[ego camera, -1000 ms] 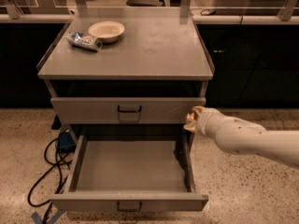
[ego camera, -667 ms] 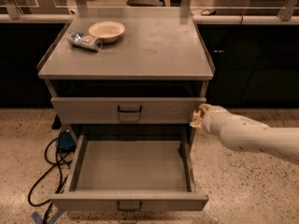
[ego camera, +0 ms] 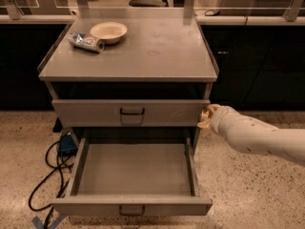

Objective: Pick orange can from middle drawer and place on counter

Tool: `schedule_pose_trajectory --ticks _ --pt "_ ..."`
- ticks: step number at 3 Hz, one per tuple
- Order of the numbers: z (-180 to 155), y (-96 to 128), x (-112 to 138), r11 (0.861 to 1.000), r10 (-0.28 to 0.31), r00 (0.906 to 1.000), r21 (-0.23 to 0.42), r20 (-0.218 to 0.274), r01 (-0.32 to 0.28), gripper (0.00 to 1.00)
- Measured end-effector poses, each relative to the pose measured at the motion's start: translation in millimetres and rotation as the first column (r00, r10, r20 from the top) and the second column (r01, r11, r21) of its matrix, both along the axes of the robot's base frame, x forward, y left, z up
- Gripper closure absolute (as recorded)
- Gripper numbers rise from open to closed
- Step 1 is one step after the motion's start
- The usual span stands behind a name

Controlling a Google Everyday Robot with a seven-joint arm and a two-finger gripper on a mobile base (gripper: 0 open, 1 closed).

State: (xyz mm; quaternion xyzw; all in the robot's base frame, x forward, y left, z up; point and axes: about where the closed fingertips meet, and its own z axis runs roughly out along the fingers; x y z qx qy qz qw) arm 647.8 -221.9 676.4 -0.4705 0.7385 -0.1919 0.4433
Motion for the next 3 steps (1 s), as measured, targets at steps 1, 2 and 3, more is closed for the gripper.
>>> schedule_pose_trajectory --ticks 1,2,3 --pt "44.9 -25.6 7.2 0.997 -0.052 0.9935 -0.049 0.101 0.057 1.00" --pt "115.3 -58.3 2.5 0.986 -0.121 0.9613 -0.084 0.248 0.145 1.00" --pt "199.0 -95.7 -8.3 0.961 -0.211 0.8904 -0.079 0.403 0.264 1.00"
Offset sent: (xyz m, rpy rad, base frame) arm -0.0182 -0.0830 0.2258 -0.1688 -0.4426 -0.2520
